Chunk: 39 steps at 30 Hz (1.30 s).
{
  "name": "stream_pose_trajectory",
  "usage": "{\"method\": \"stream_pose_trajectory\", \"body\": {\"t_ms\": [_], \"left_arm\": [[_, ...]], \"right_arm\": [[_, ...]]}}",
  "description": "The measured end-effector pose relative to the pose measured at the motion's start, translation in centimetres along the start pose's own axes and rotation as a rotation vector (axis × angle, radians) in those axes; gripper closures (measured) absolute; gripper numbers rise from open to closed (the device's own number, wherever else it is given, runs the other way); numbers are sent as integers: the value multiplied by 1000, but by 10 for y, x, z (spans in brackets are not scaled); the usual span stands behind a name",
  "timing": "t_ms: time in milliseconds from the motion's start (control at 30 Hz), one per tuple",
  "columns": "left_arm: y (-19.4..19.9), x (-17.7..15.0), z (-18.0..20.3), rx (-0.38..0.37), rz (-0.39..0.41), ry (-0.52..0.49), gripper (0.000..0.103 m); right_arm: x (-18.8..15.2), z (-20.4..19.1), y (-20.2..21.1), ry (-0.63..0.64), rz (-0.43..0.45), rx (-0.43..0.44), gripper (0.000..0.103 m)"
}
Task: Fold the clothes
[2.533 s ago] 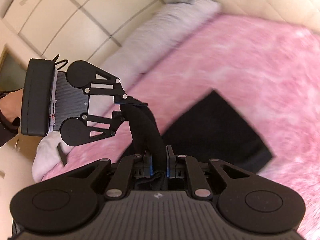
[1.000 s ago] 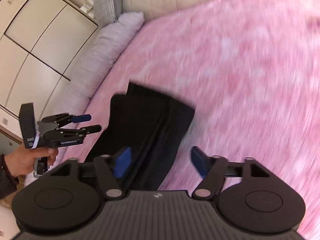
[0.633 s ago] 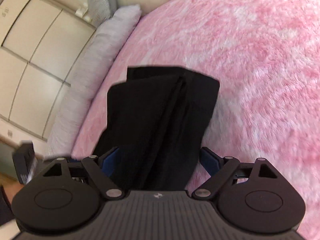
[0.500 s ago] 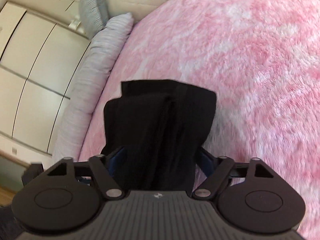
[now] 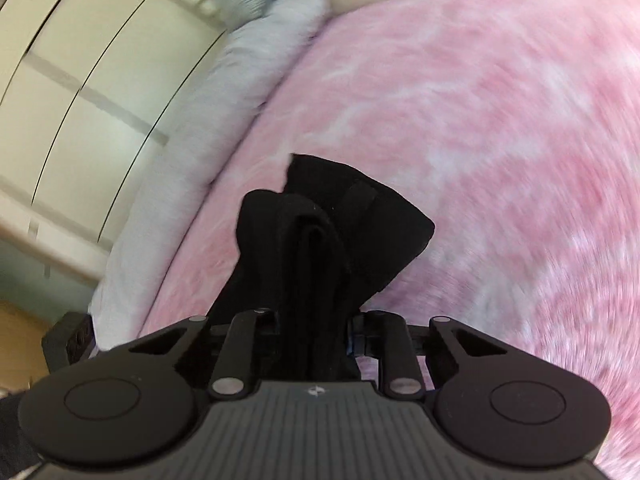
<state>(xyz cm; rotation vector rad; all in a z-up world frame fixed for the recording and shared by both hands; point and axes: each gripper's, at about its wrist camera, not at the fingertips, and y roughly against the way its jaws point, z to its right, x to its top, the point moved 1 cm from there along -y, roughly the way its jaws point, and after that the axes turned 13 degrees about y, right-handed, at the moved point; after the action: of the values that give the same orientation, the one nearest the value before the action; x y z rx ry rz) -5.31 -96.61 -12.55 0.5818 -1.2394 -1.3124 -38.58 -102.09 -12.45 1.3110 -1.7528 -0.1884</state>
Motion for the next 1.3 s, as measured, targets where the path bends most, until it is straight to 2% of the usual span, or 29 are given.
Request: {"method": "stream_pose_trajectory", "body": {"t_ms": [133, 300, 400, 500, 633, 733, 800, 867, 933, 967, 1000, 1100, 1233, 1300], "left_arm": [[28, -38, 25, -28, 47, 123, 91], [55, -103, 70, -24, 118, 453, 91], [54, -138, 98, -6, 153, 637, 91], [42, -162, 113, 33, 167, 766, 90], [27, -183, 107, 74, 163, 861, 88], [27, -190, 101, 55, 161, 860, 86], [32, -192, 100, 49, 148, 837, 83], [40, -195, 99, 54, 134, 809, 82], [51, -198, 97, 70, 129, 765, 75], [58, -199, 95, 81, 128, 739, 67], [65, -198, 92, 97, 131, 709, 61], [78, -193, 80, 144, 129, 618, 58], [89, -165, 54, 222, 133, 480, 53], [97, -143, 36, 249, 153, 399, 47]], "right_arm": [[42, -37, 6, 205, -115, 41, 81], [85, -88, -26, 502, -351, 180, 80], [83, -123, -64, 686, -492, 266, 80], [69, -150, -106, 837, -618, 328, 79], [39, -160, -143, 924, -694, 258, 75], [23, -158, -150, 948, -696, 165, 63], [21, -153, -146, 956, -680, 110, 43], [17, -151, -141, 970, -670, 44, 38], [14, -148, -131, 964, -658, -10, 32], [13, -146, -124, 953, -651, -32, 28], [11, -144, -117, 942, -644, -53, 26], [7, -137, -95, 907, -622, -118, 23], [2, -129, -66, 861, -592, -203, 21], [0, -124, -52, 837, -577, -246, 20]]}}
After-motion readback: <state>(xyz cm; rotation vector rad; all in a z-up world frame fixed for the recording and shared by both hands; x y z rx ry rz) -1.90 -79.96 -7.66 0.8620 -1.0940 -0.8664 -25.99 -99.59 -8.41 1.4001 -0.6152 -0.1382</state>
